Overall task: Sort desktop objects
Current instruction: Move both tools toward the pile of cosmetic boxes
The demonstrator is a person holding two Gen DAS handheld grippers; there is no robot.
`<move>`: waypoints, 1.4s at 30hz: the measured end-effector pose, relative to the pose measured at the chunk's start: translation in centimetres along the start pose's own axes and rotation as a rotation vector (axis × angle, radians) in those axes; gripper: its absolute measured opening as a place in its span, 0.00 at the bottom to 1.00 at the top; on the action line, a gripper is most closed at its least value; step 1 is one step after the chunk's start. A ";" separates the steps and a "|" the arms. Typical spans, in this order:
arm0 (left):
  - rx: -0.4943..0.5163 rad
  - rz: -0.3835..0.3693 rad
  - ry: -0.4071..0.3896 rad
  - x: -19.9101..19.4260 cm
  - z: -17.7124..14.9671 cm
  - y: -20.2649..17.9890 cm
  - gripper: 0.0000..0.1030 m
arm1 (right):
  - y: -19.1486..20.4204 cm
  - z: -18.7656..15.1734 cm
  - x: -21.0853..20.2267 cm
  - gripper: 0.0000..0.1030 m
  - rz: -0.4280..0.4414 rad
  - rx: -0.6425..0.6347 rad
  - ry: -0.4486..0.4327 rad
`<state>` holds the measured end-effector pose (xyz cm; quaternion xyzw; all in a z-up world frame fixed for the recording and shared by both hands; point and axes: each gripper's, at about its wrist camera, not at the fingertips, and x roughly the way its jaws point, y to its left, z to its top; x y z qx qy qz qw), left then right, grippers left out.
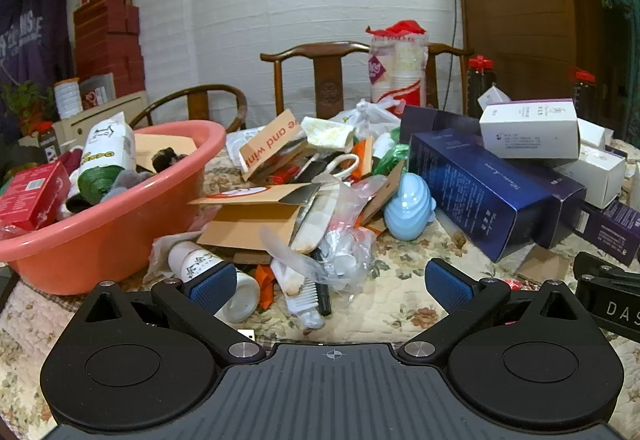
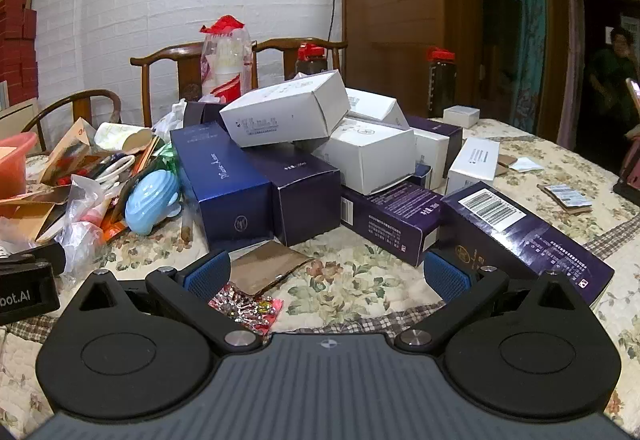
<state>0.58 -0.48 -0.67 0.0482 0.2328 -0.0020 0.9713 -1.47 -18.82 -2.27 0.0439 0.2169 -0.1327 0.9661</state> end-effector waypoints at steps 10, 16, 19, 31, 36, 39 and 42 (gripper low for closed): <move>0.003 -0.017 0.013 0.4 0.0 -0.8 1.00 | -1.4 -0.1 0.1 1.00 -0.027 -0.013 0.010; 0.012 -0.021 0.014 0.3 -0.1 -1.2 1.00 | -2.0 0.0 0.1 1.00 -0.028 0.009 0.009; 0.010 -0.028 0.018 0.3 -0.1 -1.3 1.00 | -2.1 -0.3 0.1 1.00 -0.031 -0.002 0.009; 0.031 -0.127 0.039 1.0 0.8 -2.9 1.00 | -4.9 0.0 -2.0 0.99 -0.048 -0.153 0.017; 0.040 -0.226 0.046 1.6 2.8 -3.9 1.00 | -7.6 1.0 -2.9 0.99 -0.051 -0.218 0.032; 0.065 -0.264 0.010 1.7 4.7 -4.7 1.00 | -8.8 1.6 -3.7 0.99 -0.019 -0.255 0.020; 0.125 -0.261 -0.045 1.6 6.1 -6.1 1.00 | -10.2 2.2 -4.3 0.99 0.026 -0.325 0.015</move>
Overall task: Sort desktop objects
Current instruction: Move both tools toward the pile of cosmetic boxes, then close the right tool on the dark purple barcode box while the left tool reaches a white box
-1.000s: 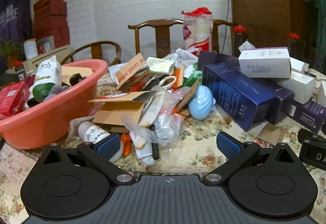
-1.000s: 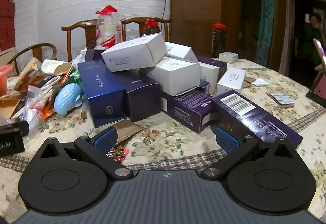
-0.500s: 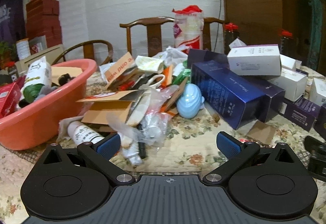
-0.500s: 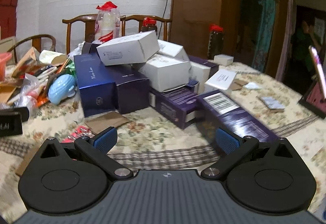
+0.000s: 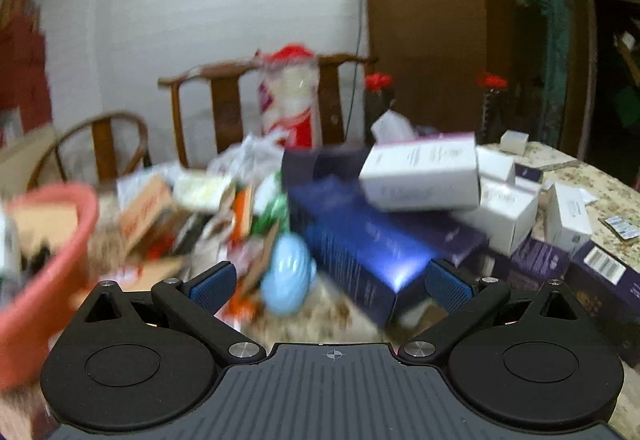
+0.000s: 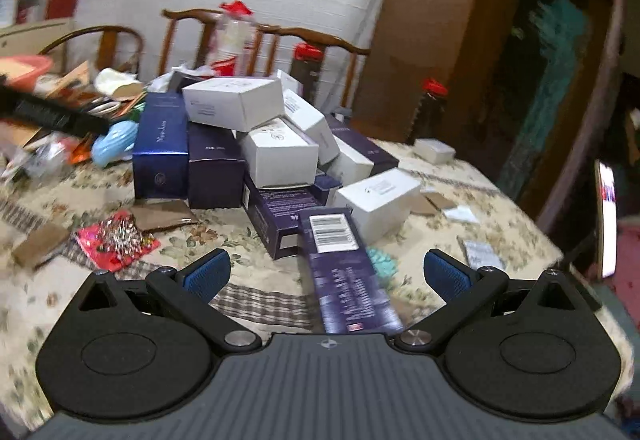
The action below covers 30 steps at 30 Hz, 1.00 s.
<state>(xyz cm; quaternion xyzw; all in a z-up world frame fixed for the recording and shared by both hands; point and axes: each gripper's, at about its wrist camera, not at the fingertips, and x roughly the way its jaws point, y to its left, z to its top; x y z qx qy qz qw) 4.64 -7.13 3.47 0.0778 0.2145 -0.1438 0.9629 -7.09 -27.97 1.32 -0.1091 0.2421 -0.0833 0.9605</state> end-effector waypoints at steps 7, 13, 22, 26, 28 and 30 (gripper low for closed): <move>0.084 -0.031 -0.016 1.9 1.1 -3.5 1.00 | -2.8 -0.8 0.4 0.99 0.018 -0.114 0.027; 0.163 -0.040 -0.041 4.0 2.4 -6.1 1.00 | -4.0 -1.6 3.9 0.99 0.170 0.010 0.183; 0.180 -0.001 0.004 9.6 6.0 -7.2 1.00 | -2.6 -2.3 7.3 0.99 0.155 0.052 0.222; 0.174 0.026 0.036 12.0 6.6 -7.5 1.00 | -2.5 -2.3 8.1 0.99 0.157 0.083 0.236; 0.177 0.019 0.045 12.6 6.7 -7.6 1.00 | -2.4 -2.3 8.4 0.99 0.166 0.086 0.239; 0.167 0.002 0.049 12.5 6.7 -7.5 1.00 | -2.2 -2.4 8.6 0.99 0.161 0.075 0.234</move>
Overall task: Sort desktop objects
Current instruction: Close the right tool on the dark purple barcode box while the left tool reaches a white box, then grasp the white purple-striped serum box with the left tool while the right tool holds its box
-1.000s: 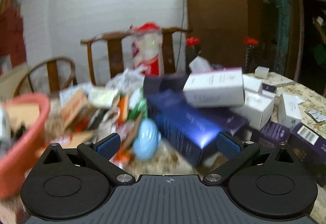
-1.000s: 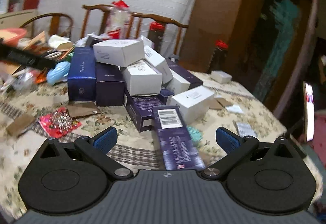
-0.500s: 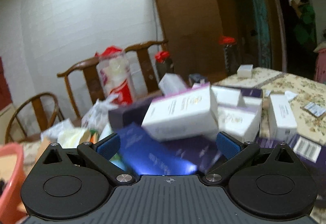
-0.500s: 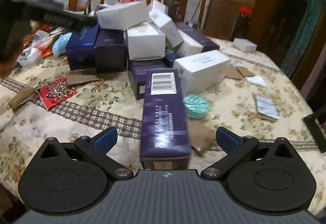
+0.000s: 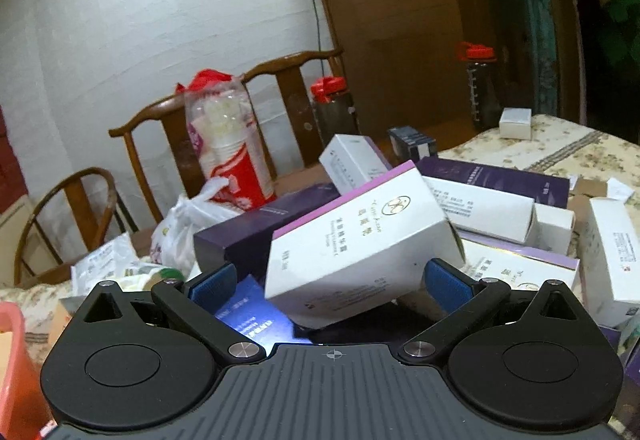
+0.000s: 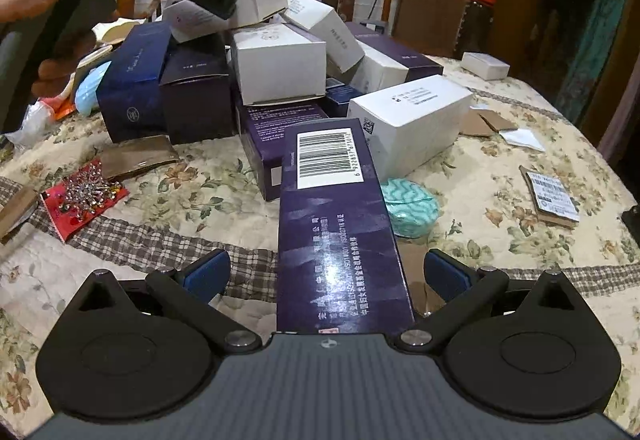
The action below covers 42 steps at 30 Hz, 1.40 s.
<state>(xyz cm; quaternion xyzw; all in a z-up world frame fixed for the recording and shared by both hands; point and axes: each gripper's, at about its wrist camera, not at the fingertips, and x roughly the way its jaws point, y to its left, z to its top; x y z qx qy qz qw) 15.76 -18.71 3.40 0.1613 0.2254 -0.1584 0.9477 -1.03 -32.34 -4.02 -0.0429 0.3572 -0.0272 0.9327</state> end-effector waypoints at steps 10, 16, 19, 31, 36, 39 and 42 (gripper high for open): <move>0.008 -0.037 -0.023 -0.8 -0.4 0.2 1.00 | -1.8 -0.3 -0.5 0.52 0.037 0.116 -0.050; 0.128 -0.101 -0.125 -2.5 0.4 2.6 1.00 | -1.6 -0.8 -0.9 0.55 0.058 0.117 -0.057; 0.259 -0.156 -0.131 -1.6 0.8 3.0 1.00 | -1.5 -0.6 -1.0 0.58 0.080 0.122 -0.051; 0.476 -0.260 -0.146 1.3 1.7 4.6 1.00 | -0.1 0.5 -0.3 0.58 0.114 0.068 -0.011; 0.553 -0.164 -0.153 1.7 2.8 5.6 1.00 | 0.0 0.7 -0.2 0.57 0.122 0.062 -0.010; 0.528 -0.152 -0.188 1.4 3.4 7.1 1.00 | 0.2 0.7 -0.2 0.57 0.114 0.051 -0.010; 0.506 -0.238 -0.173 1.9 4.1 8.0 1.00 | 0.5 0.7 -0.2 0.57 0.105 0.031 -0.003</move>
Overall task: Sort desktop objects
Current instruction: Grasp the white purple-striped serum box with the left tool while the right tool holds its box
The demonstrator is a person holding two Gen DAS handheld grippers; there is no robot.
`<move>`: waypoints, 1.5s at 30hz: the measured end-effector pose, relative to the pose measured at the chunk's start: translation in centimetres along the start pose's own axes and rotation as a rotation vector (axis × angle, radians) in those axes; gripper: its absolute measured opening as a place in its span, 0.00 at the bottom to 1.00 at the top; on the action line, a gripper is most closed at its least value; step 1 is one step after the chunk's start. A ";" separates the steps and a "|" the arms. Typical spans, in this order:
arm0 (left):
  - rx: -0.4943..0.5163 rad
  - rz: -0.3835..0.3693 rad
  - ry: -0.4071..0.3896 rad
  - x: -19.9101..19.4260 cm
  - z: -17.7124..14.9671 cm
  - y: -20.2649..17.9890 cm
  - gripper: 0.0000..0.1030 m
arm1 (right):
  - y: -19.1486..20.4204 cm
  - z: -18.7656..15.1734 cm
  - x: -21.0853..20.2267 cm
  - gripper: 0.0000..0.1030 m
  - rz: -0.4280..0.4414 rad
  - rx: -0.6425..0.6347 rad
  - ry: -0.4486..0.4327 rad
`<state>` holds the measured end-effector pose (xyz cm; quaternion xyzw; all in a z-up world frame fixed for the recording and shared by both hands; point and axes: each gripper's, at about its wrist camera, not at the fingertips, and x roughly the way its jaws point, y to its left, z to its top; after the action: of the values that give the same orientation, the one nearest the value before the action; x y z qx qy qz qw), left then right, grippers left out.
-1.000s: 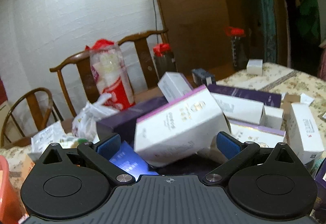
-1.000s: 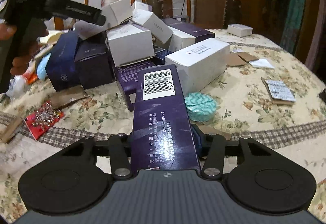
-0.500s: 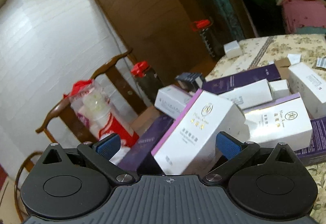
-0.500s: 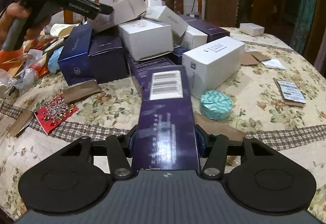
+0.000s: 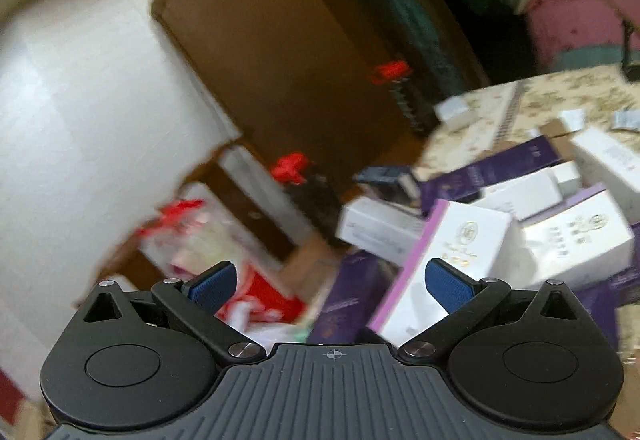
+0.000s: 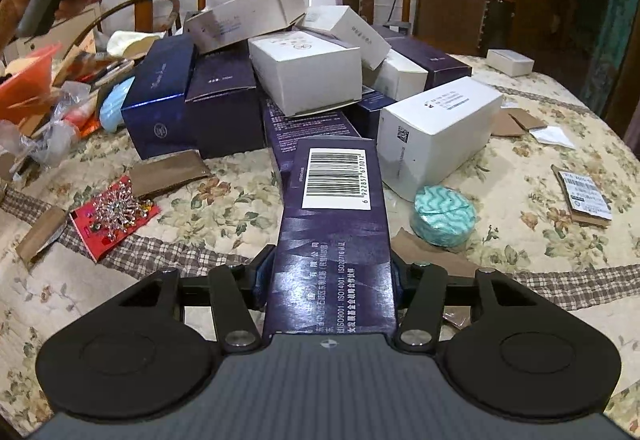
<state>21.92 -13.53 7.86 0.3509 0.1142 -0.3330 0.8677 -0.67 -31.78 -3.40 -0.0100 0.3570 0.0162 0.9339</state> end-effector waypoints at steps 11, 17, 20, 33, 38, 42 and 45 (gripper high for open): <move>0.034 -0.380 0.117 4.9 0.2 0.3 1.00 | 0.2 0.5 0.6 0.59 -0.004 0.013 0.012; 0.155 -0.384 0.211 7.2 -1.3 -2.1 1.00 | 0.5 0.7 0.8 0.61 -0.004 0.005 0.014; 0.026 -0.368 0.192 7.6 -1.4 -1.3 1.00 | 0.6 0.7 0.8 0.62 -0.004 0.005 0.012; -0.157 -0.113 0.118 4.3 -1.6 -4.0 0.74 | 0.1 0.2 0.3 0.49 0.006 0.084 -0.023; -0.186 -0.038 0.133 2.6 -1.9 -5.4 0.72 | 1.3 0.0 0.2 0.56 -0.029 0.034 0.000; -0.155 0.022 0.171 3.1 -1.1 -6.9 0.76 | 2.7 -0.1 0.3 0.62 -0.087 -0.013 -0.011; -0.177 0.045 0.175 4.0 -0.7 -7.2 0.81 | 2.9 0.0 0.3 0.62 -0.109 0.015 -0.017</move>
<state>20.23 -18.86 1.76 0.3033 0.2103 -0.2700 0.8893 -0.51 -28.92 -3.60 -0.0220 0.3482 -0.0372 0.9364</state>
